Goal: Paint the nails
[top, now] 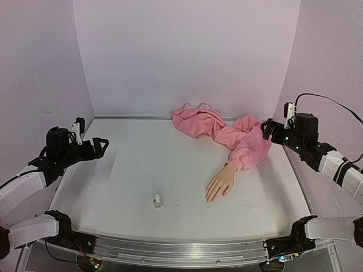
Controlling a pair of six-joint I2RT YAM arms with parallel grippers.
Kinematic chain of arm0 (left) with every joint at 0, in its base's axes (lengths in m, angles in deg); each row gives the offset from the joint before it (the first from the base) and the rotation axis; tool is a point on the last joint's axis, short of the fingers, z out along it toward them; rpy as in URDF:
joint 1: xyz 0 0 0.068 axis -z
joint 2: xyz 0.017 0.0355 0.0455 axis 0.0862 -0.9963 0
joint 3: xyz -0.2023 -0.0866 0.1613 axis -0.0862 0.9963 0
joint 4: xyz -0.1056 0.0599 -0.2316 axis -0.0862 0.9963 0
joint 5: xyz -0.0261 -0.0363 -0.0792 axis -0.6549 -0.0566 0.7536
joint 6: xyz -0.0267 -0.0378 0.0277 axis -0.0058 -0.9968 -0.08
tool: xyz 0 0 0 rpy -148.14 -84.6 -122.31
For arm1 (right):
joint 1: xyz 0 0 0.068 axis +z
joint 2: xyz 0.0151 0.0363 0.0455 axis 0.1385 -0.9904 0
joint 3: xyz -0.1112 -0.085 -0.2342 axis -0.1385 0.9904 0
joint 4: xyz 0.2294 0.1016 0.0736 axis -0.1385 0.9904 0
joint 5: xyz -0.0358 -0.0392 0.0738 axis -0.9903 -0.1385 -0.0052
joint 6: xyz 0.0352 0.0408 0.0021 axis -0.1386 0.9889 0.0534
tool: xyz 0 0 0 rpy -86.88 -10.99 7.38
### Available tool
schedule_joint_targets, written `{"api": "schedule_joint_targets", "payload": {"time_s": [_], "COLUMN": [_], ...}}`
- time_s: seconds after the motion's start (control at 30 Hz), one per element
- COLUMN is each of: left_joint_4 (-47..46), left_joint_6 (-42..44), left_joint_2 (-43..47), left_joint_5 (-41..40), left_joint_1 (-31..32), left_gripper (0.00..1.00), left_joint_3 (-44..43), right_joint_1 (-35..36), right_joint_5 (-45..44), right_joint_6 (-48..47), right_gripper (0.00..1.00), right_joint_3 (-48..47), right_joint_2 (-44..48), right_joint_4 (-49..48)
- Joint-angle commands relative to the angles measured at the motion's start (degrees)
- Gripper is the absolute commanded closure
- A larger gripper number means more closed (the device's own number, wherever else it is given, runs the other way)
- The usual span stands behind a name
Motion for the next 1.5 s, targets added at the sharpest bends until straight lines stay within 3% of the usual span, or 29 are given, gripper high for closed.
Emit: {"api": "schedule_joint_targets", "payload": {"time_s": [0.0,0.2,0.4,0.63,0.97,1.23,1.47], "left_joint_4": [1.98,3.24,3.73,4.18,4.05,4.07,4.07], "left_joint_6": [-1.97,-3.77,-5.53,-7.22,-8.01,-8.30,-8.37], "left_joint_2": [-5.41,-11.98,-17.30,-20.93,-22.58,-23.27,-24.60], "left_joint_5": [4.53,7.75,10.90,11.22,11.85,12.23,12.52], "left_joint_1": [0.29,1.72,4.21,5.66,6.06,6.17,6.25], "left_gripper": [0.01,0.01,0.01,0.01,0.00,0.00,0.01], "left_joint_3": [-6.91,-10.59,-12.91,-14.11,-14.25,-14.97,-15.30], "right_joint_1": [0.64,0.93,1.90,16.99,40.76,49.22,53.11], "right_joint_5": [-3.87,-1.11,13.92,17.84,15.22,9.03,7.27], "right_joint_6": [-1.32,0.54,0.34,-0.96,-5.97,-7.63,-7.64], "right_gripper": [0.02,0.02,0.02,0.02,0.02,0.10,0.21], "right_joint_3": [-6.12,-9.41,-11.70,-17.16,-29.96,-36.41,-39.15], "right_joint_2": [-4.28,-10.22,-18.03,-28.34,-40.54,-49.06,-54.48], "right_joint_4": [-2.52,-2.49,-3.80,-3.35,3.54,14.94,17.63]}}
